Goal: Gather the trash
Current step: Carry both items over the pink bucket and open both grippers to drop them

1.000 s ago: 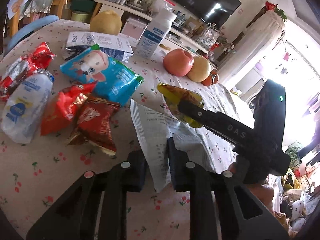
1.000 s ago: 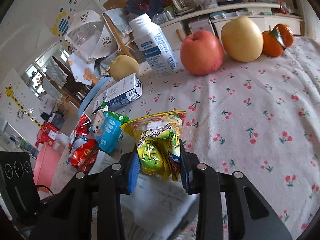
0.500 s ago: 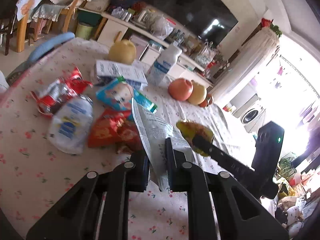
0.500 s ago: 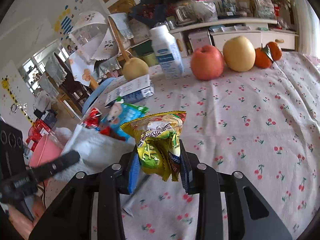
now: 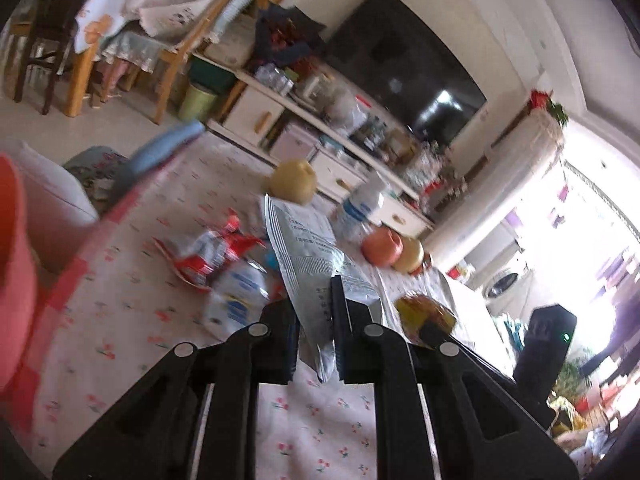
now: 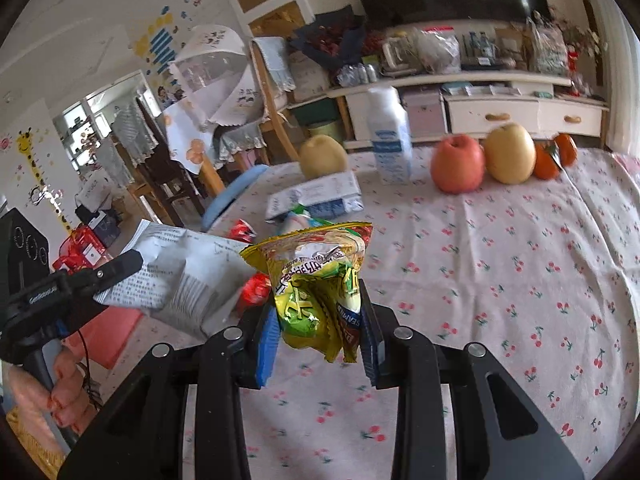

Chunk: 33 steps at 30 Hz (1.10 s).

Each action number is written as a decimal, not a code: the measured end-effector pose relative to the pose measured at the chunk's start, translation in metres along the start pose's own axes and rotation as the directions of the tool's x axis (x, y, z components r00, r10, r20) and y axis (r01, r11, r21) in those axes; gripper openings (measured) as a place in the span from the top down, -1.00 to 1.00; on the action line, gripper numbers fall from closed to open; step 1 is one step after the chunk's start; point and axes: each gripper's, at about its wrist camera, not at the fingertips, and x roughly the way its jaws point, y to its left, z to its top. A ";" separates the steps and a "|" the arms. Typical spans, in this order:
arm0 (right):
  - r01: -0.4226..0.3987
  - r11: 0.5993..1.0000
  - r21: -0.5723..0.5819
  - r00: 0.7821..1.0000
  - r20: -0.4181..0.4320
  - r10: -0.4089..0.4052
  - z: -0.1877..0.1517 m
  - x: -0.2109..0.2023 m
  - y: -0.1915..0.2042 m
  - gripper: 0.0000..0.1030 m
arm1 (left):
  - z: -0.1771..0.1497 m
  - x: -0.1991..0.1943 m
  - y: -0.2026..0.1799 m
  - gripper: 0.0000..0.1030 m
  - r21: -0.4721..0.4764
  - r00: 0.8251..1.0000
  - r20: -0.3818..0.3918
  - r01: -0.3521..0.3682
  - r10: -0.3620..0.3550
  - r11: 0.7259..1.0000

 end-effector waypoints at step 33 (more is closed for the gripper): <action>-0.345 0.867 -0.360 0.933 -0.233 0.275 -0.036 0.131 0.321 -0.30 | 0.059 -0.144 0.177 0.19 -0.365 0.775 0.144 -0.536 0.615 0.761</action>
